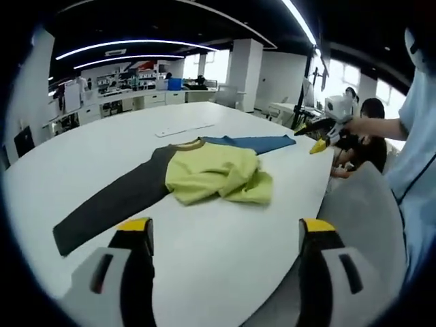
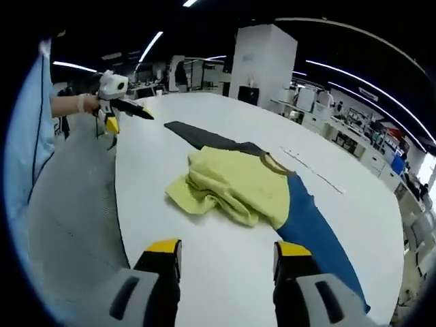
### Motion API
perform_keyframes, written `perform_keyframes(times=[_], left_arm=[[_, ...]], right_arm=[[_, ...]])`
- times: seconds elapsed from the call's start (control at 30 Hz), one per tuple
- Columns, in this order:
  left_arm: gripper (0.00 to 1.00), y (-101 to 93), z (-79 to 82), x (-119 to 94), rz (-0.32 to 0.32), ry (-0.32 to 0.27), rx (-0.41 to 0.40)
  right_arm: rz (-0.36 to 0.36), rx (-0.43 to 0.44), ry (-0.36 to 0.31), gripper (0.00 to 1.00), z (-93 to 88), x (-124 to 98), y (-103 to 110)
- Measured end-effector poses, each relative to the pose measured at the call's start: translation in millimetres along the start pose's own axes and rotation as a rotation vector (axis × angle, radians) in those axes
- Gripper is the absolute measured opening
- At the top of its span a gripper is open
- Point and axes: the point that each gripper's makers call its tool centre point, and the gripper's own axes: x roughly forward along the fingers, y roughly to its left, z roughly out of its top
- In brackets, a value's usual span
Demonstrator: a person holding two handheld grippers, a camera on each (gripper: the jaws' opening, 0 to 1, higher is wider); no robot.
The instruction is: Fold the garment on the visible template until the final outline fits inside the template.
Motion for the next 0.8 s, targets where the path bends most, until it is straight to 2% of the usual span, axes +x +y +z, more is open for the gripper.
perform_keyframes(times=[0.07,0.13,0.2,0.27,0.33,0.4,0.5,0.53,0.6,0.63,0.67,0.77,0.8], left_arm=[[0.85,-4.2,2.7,0.0,0.007,-0.013,0.002],[0.85,-9.7,3.0,-0.9,0.007,-0.014,0.005],[0.85,-12.6,3.6,-1.9,0.014,-0.022,0.004],[0.84,-16.2,3.3,-2.4,0.017,-0.03,-0.004],[0.84,-17.8,4.6,-2.5,0.023,-0.052,-0.035],[0.83,-18.6,5.8,-2.0,0.03,-0.07,-0.044],[0.83,-19.2,5.4,-0.2,0.036,-0.073,-0.056],[0.83,-20.0,5.9,0.3,0.035,-0.074,-0.065],[0.82,-23.2,8.8,1.3,0.034,-0.081,-0.059],[0.81,-23.7,9.6,2.3,0.038,-0.079,-0.052],[0.81,-23.7,9.7,2.8,0.04,-0.077,-0.051],[0.79,-23.8,9.3,4.5,0.045,-0.079,-0.055],[0.78,-23.0,7.8,5.3,0.049,-0.075,-0.062]], right_arm=[[0.028,-0.039,0.022,0.5,0.5,18.0,7.0],[0.022,-0.085,0.034,0.41,4.6,36.6,9.2],[-0.001,-0.11,0.051,0.28,6.4,50.0,7.3],[0.017,-0.129,0.061,0.28,9.5,65.1,11.9],[0.065,-0.069,0.056,0.27,12.7,77.0,19.7],[0.053,-0.04,0.042,0.26,16.5,86.7,15.8],[0.017,-0.036,0.068,0.22,12.2,100.8,8.1],[0.016,-0.009,0.068,0.2,11.0,103.9,6.5],[0.02,0.105,0.067,0.13,9.0,110.2,7.6],[0.037,0.144,0.069,0.11,8.9,111.7,11.2],[0.052,0.139,0.069,0.09,8.3,113.5,13.6],[0.035,0.131,0.073,0.0,8.0,112.7,13.4],[0.015,0.166,0.037,0.0,17.1,108.1,11.0]])
